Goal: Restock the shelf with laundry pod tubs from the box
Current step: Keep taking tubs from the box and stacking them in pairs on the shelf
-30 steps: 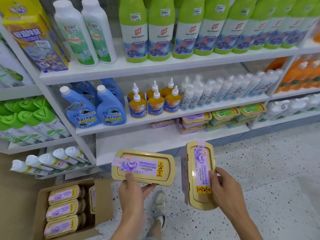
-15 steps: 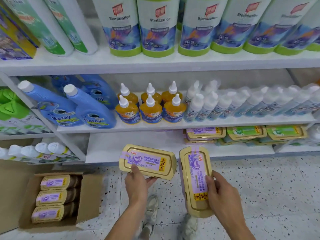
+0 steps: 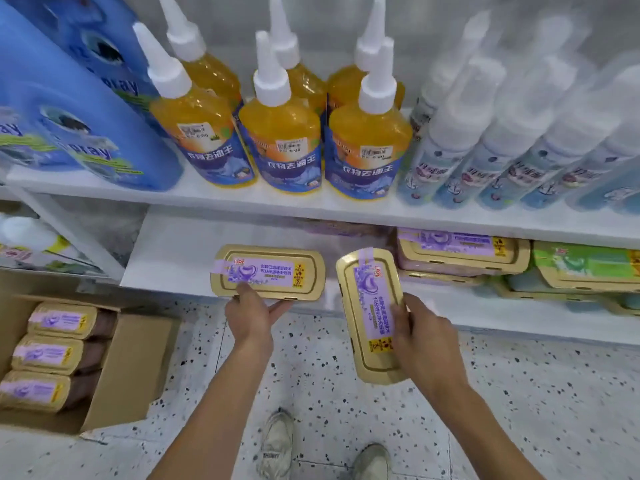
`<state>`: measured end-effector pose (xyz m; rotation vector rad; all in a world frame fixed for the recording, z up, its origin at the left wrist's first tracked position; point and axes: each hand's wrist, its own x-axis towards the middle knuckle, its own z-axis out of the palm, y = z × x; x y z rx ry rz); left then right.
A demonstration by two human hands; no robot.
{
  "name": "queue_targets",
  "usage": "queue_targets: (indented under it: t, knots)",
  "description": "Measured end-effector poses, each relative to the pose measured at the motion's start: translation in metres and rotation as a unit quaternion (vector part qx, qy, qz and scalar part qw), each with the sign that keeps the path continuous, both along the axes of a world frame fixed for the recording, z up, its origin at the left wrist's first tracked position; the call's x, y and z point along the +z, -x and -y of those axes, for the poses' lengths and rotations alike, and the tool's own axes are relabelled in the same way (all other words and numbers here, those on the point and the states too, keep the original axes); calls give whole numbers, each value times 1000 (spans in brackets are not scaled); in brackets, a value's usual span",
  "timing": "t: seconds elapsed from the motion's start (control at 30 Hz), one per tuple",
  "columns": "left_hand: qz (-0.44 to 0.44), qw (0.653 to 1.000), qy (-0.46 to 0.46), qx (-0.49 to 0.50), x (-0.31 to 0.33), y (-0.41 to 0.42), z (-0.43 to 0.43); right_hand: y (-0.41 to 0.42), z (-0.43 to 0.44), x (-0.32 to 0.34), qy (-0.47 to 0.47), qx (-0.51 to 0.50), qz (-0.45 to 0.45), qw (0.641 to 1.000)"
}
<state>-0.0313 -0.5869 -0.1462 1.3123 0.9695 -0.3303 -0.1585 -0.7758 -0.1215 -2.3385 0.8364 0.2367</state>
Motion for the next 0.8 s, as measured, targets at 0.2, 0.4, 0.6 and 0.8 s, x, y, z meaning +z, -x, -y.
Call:
queue_targets:
  t: [0.2,0.4,0.6,0.8]
  knots:
    - [20,999,3,26,-48,-27,-14,-42,-8,-64,35,29,-6,999]
    - [37,999,36,-3,-62,-30,-28,-69,-5,-97,93,24,-25,995]
    - [46,989,83,-109,-73,-30,-55,-79,-1,-100,88,28,74,993]
    - [146,964,-21,-223,-113,-41,-111,-14,-25,-91,-62,-110,121,985]
